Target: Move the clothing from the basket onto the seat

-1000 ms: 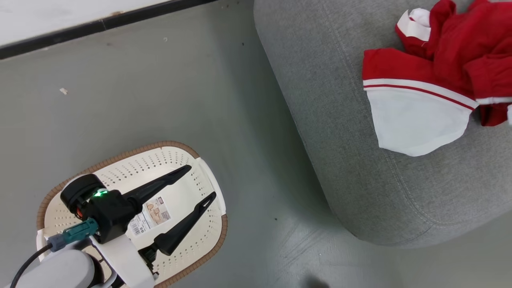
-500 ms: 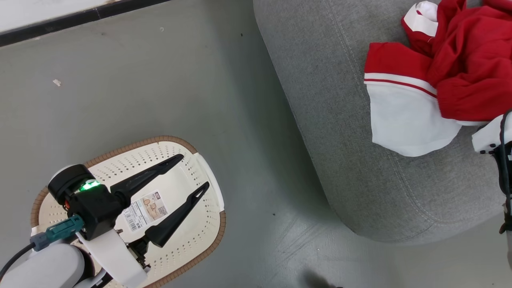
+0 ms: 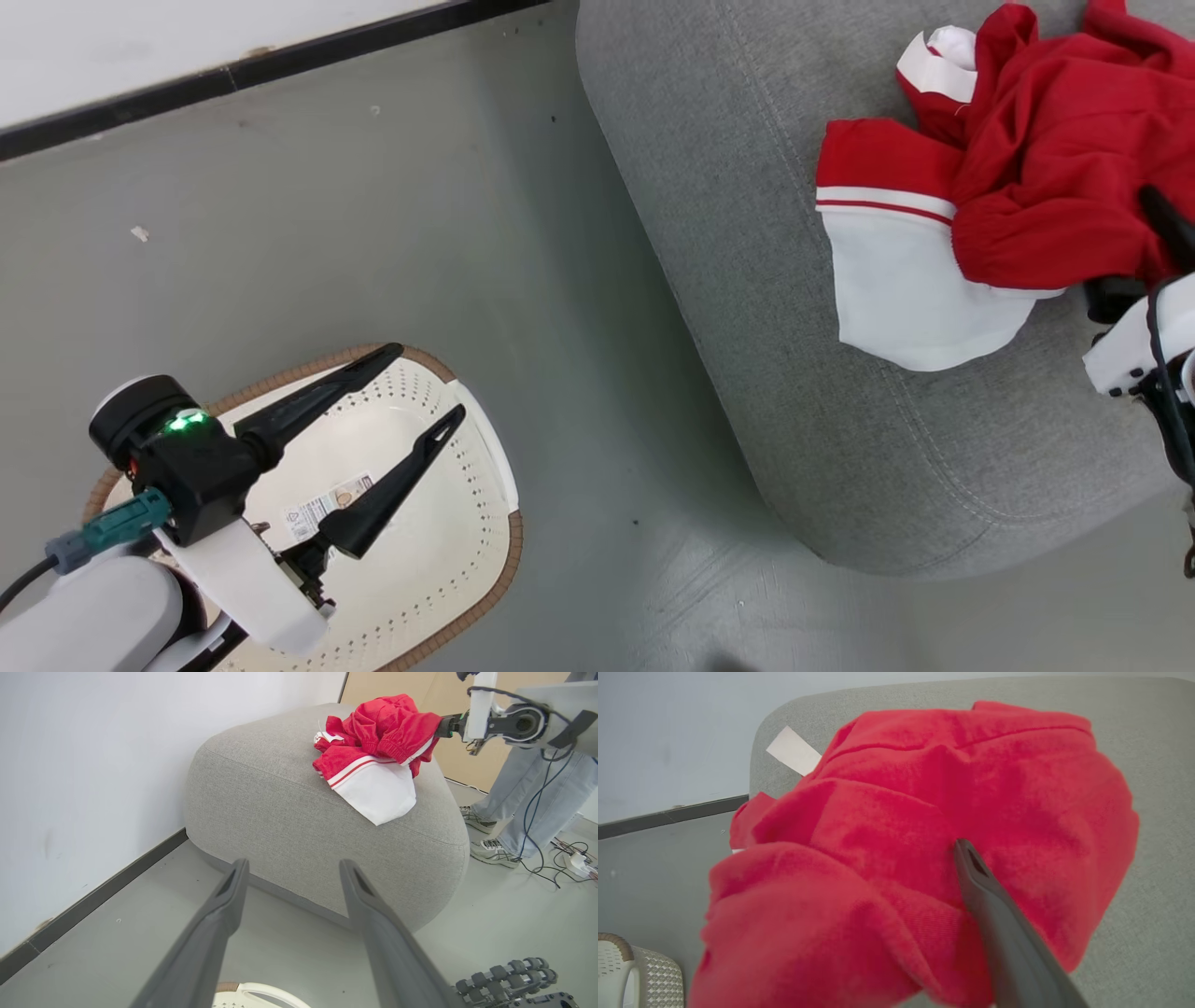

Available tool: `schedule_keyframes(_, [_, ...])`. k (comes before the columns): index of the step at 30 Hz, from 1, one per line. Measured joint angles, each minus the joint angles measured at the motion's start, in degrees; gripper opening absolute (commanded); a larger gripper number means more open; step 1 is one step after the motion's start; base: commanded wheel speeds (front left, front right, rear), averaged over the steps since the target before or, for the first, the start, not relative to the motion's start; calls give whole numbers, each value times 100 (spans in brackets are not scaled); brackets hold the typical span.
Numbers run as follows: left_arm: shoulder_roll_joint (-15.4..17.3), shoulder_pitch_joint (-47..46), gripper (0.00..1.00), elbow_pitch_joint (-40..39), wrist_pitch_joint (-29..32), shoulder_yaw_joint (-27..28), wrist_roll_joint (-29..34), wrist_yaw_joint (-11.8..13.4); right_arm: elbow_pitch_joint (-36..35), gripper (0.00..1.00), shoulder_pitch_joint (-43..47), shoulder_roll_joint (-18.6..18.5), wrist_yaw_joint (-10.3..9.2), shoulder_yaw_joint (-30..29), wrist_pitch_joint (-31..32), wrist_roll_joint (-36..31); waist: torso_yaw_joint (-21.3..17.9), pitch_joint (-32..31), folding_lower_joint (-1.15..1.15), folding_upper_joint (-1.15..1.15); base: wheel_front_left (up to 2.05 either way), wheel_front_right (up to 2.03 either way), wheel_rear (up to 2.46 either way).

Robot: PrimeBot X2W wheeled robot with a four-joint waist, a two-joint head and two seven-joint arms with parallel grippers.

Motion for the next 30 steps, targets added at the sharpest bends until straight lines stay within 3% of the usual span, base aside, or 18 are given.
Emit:
schedule_keyframes(12, [-67,76,100,272,-136,97,-129,5,-691,100,616,-735,0,172,296,854,-56,-418,0,0,0,0,0])
schedule_keyframes(30, [-461,520,100,834,-256,192,-430,154,-1827,100,1396,-1774,0,606,940,1951,-41,-1287,0,0,0,0,0])
